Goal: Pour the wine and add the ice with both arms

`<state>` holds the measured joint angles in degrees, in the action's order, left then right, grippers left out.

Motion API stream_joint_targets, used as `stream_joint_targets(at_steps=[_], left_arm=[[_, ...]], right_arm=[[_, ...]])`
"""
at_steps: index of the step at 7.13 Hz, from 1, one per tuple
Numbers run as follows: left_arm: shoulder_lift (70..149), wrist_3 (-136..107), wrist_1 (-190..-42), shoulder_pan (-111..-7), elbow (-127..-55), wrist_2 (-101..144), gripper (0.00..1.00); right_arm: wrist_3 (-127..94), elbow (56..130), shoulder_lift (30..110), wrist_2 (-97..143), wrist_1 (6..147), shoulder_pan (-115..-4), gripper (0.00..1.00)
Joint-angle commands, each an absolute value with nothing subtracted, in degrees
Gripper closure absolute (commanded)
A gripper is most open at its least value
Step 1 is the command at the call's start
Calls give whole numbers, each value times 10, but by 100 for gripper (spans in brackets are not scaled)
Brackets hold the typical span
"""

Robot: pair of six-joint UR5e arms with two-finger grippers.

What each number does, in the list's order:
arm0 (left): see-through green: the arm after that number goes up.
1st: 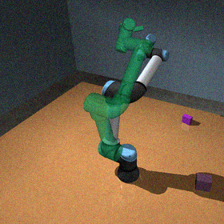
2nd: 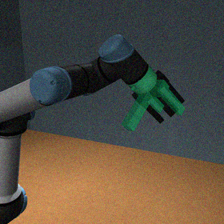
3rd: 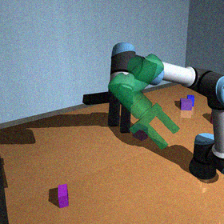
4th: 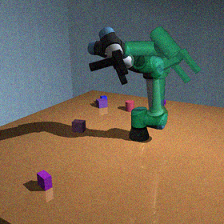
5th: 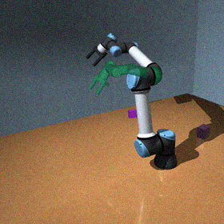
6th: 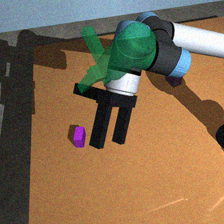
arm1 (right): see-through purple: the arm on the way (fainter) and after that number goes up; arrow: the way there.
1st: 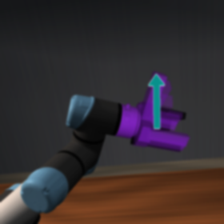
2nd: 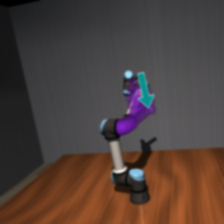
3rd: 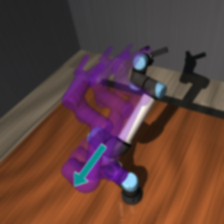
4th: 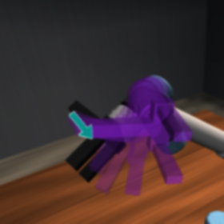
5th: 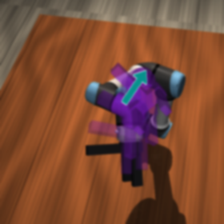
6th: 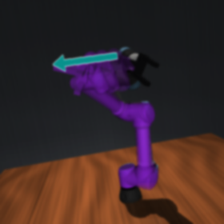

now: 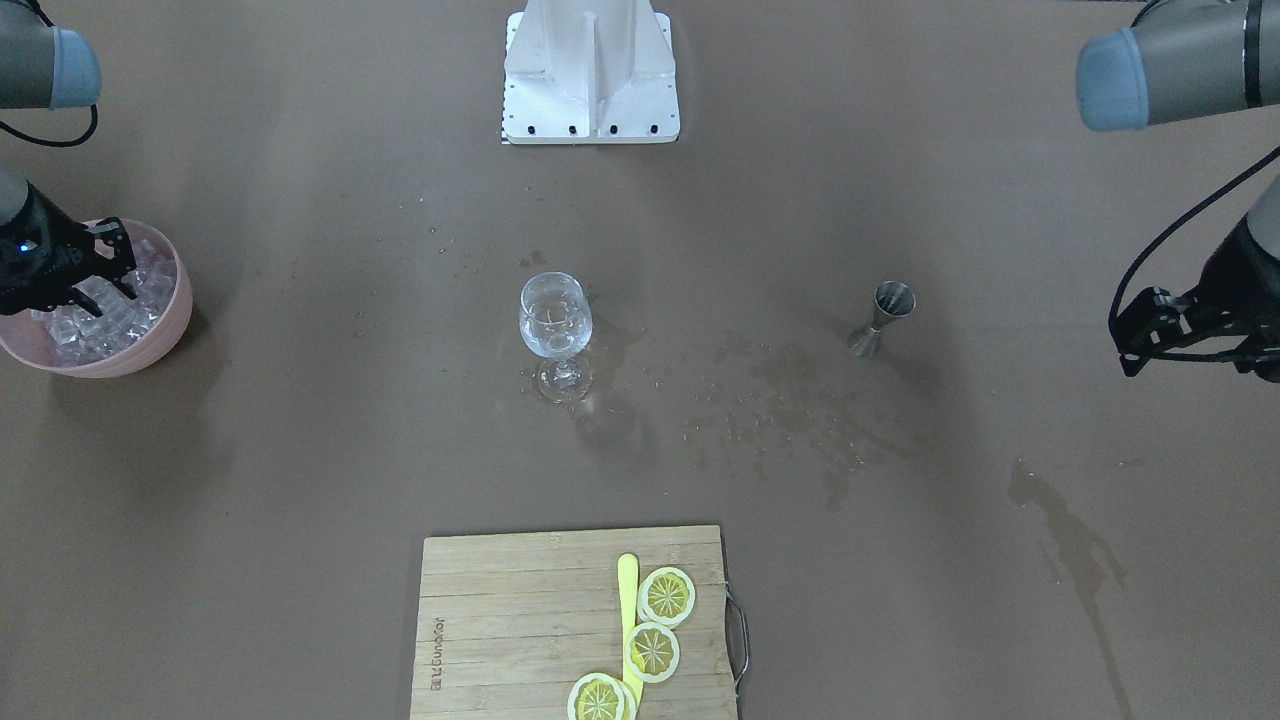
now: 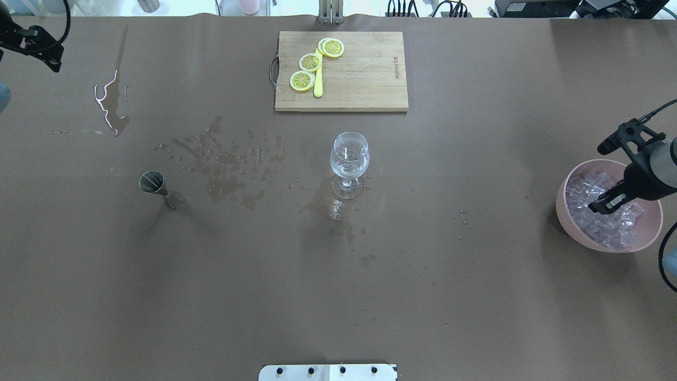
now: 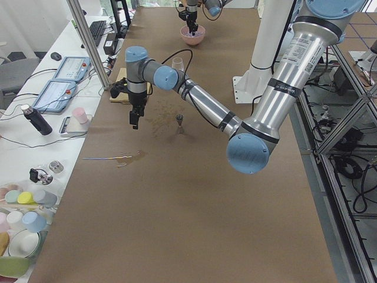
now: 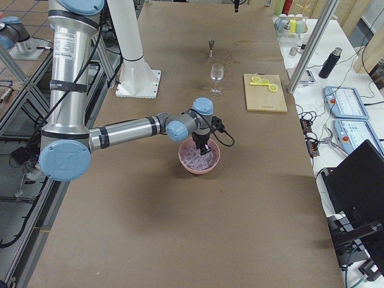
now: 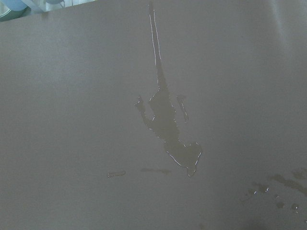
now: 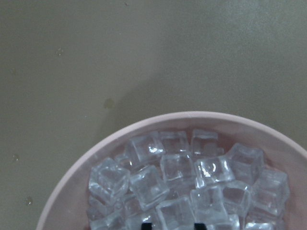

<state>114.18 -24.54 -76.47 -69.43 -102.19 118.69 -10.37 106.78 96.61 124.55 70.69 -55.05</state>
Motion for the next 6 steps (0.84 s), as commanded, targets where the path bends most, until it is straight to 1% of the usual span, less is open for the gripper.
stream_joint_targets(at_steps=[1, 2, 4, 6], left_arm=[[1141, -246, -765, -694, -1025, 1187, 1], [1140, -246, -765, -694, -1026, 1187, 1], [1139, -246, -765, -694, -1025, 1187, 1], [1139, -246, -765, -695, -1024, 1187, 1]], right_arm=[[-103, 1067, 967, 1246, 707, -551, 99], [-102, 1071, 965, 1250, 708, -562, 100], [-101, 1081, 947, 1315, 714, -632, 100], [-106, 1097, 932, 1338, 715, -656, 100]])
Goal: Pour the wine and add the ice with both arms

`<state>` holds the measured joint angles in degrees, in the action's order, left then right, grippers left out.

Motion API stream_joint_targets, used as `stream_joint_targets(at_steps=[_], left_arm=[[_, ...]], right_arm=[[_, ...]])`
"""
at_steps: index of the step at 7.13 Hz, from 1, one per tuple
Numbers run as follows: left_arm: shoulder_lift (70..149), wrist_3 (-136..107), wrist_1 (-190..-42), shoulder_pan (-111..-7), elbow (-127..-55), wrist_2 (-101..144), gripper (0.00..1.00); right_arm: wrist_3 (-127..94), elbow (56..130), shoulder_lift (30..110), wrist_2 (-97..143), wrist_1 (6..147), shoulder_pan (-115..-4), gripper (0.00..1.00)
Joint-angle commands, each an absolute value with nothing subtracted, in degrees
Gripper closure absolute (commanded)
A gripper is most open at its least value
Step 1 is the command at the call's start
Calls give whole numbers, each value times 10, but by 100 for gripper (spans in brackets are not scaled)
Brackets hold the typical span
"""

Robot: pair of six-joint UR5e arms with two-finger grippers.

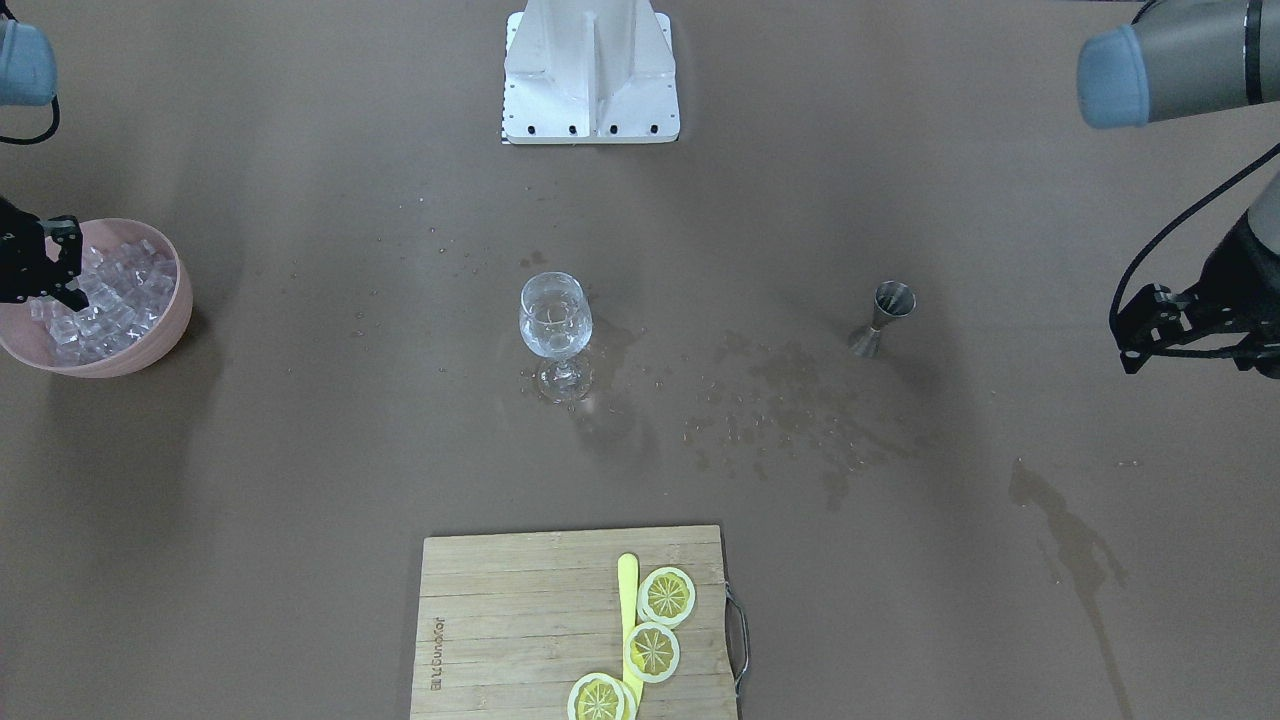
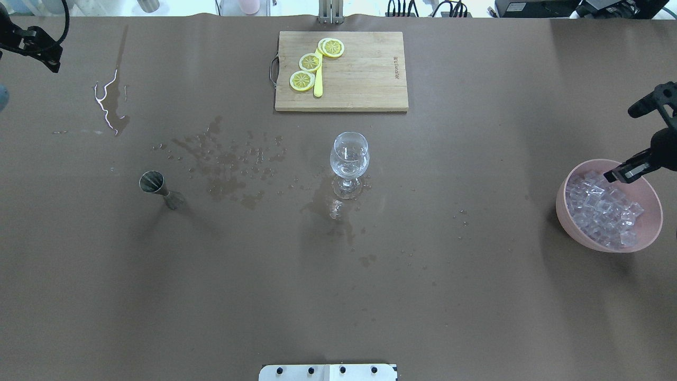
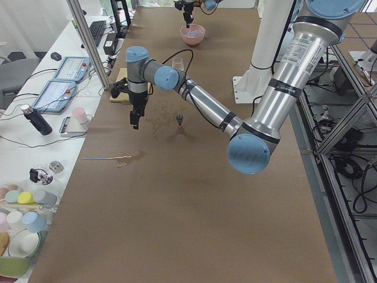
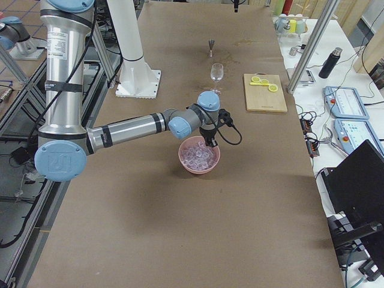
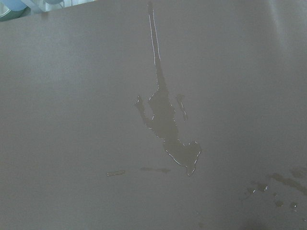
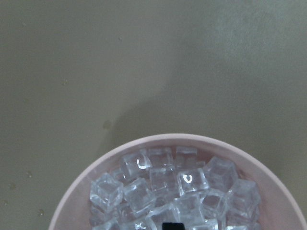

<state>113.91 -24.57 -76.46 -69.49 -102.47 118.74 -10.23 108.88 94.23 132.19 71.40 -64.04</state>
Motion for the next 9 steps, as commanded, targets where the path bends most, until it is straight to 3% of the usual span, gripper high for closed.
stream_joint_targets(at_steps=[1, 3, 4, 6, 9], left_arm=[[1139, -245, -765, -695, -1023, 1187, 1], [1139, -245, -765, -694, -1022, 1187, 1], [1139, -245, -765, -695, -1023, 1187, 1], [1139, -245, -766, -695, -1024, 1187, 1], [1138, -245, -766, -695, -1028, 1187, 1]], right_arm=[[-106, 1096, 934, 1336, 719, -657, 100], [-101, 1094, 941, 1323, 719, -650, 100], [-98, 1092, 945, 1286, 720, -609, 56], [-64, 1090, 955, 1230, 724, -558, 29], [-14, 1111, 949, 1247, 785, -585, 21]])
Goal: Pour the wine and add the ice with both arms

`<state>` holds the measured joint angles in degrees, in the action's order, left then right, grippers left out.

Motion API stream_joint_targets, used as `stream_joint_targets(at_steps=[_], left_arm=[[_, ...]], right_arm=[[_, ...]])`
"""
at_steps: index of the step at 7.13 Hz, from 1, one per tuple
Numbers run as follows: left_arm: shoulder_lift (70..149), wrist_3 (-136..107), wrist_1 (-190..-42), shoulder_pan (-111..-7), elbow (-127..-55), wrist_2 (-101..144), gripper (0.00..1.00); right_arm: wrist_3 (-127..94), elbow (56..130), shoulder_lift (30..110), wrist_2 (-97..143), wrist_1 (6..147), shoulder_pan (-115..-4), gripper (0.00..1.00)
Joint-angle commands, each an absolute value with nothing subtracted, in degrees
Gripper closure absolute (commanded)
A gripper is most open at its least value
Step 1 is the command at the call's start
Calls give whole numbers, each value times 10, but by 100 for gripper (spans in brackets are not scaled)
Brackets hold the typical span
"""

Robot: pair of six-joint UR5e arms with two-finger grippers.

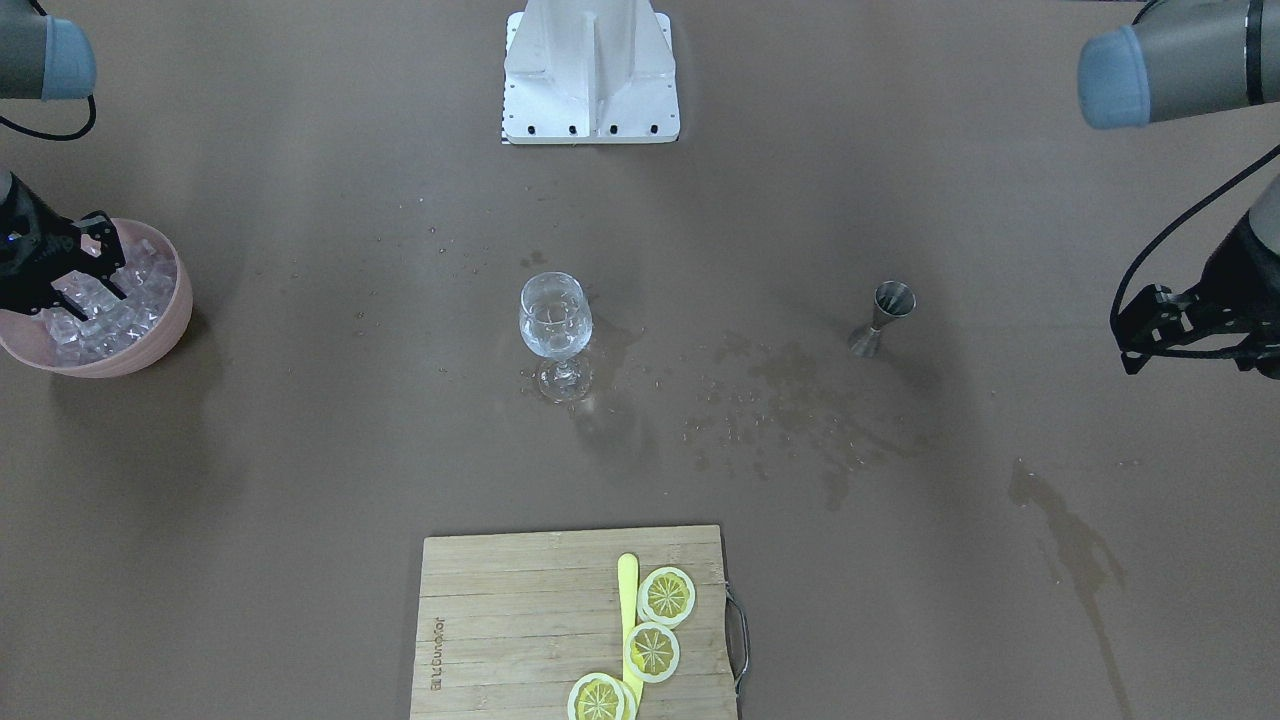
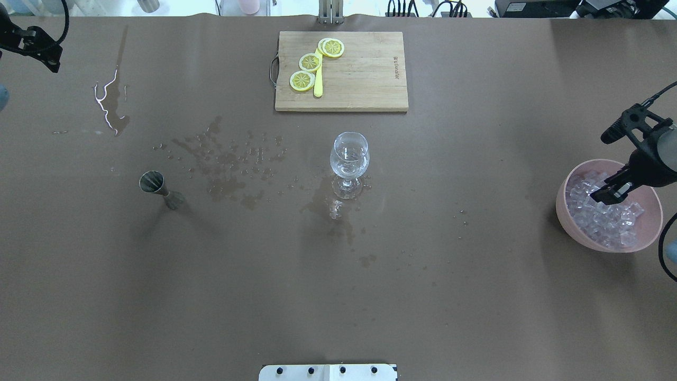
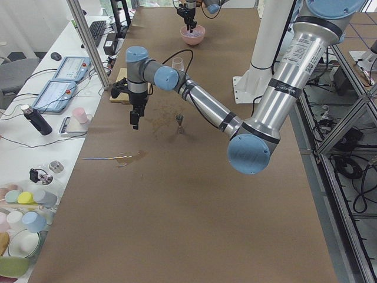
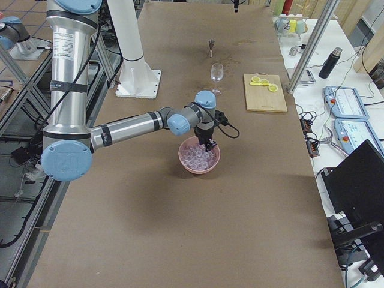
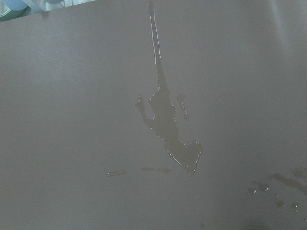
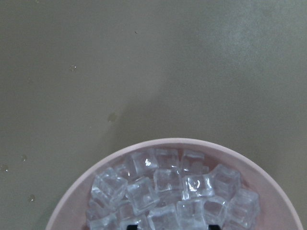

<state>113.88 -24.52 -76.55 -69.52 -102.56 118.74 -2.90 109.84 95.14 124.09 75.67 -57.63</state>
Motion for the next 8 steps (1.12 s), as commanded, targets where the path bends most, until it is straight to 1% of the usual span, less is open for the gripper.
stream_joint_targets(at_steps=[1, 3, 4, 6, 8], left_arm=[[1138, -245, -766, -695, -1029, 1187, 1], [1137, -245, -766, -696, -1030, 1187, 1], [1135, -245, -766, -696, -1030, 1187, 1], [1135, -245, -766, -696, -1030, 1187, 1], [1135, -245, -766, -696, -1030, 1187, 1]], right_arm=[[2, 1111, 955, 1242, 787, -584, 19], [4, 1106, 956, 1235, 789, -570, 21], [4, 1105, 956, 1231, 798, -563, 24], [5, 1094, 951, 1226, 805, -547, 24], [5, 1091, 948, 1221, 806, -545, 29]])
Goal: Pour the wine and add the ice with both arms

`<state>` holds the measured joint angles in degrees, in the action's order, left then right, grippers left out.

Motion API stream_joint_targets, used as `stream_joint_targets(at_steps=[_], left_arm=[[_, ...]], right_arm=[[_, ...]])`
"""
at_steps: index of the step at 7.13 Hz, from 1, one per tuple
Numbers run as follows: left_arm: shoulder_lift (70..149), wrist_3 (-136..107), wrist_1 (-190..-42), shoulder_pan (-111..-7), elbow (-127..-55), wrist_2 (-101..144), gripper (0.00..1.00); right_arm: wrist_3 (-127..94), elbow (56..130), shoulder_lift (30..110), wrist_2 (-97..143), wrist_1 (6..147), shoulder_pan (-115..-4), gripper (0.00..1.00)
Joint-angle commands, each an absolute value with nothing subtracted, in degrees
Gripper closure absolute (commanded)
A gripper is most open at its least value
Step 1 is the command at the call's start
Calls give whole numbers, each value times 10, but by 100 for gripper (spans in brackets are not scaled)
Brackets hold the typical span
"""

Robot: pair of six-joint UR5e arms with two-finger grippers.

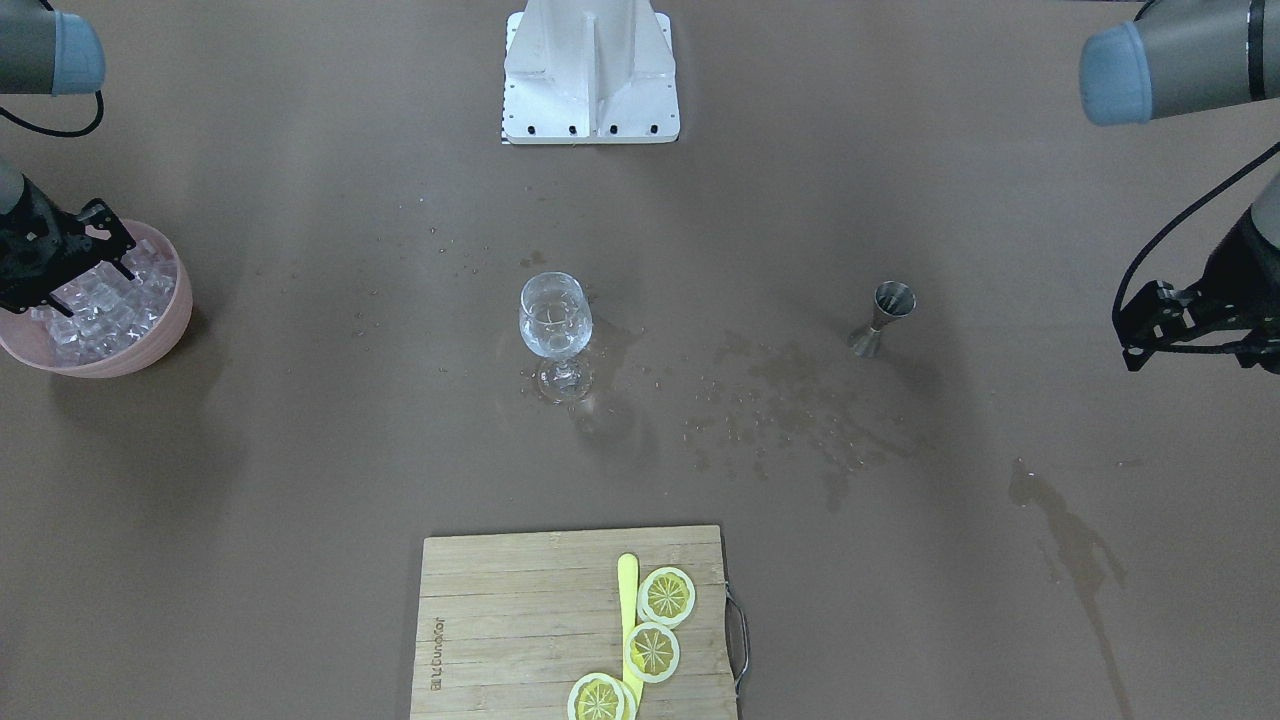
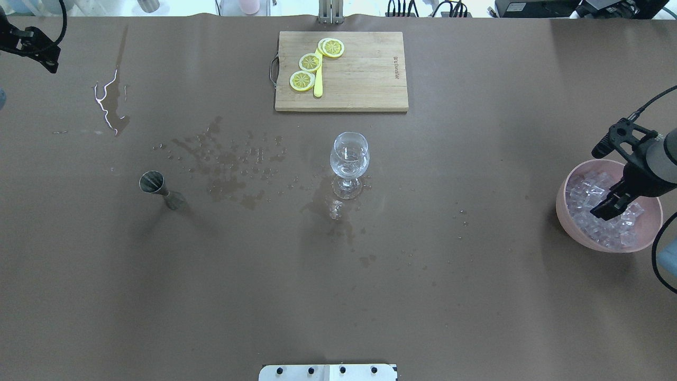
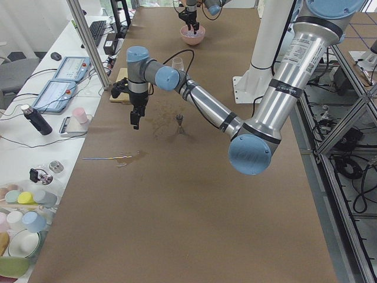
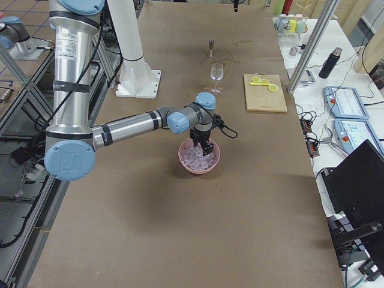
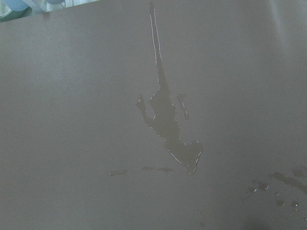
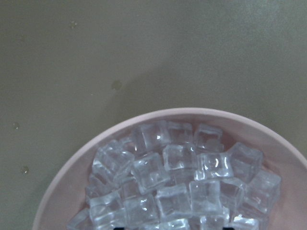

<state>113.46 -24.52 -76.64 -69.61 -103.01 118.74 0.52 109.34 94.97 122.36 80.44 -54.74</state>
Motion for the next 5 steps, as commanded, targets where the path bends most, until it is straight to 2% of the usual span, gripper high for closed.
stream_joint_targets(at_steps=[1, 4, 5], left_arm=[[1135, -245, -766, -696, -1030, 1187, 1], [1134, -243, -768, -696, -1027, 1187, 1], [1135, -243, -768, -696, -1027, 1187, 1]], right_arm=[[5, 1091, 947, 1221, 809, -544, 32], [7, 1087, 948, 1220, 809, -544, 64], [8, 1087, 947, 1220, 809, -544, 67]])
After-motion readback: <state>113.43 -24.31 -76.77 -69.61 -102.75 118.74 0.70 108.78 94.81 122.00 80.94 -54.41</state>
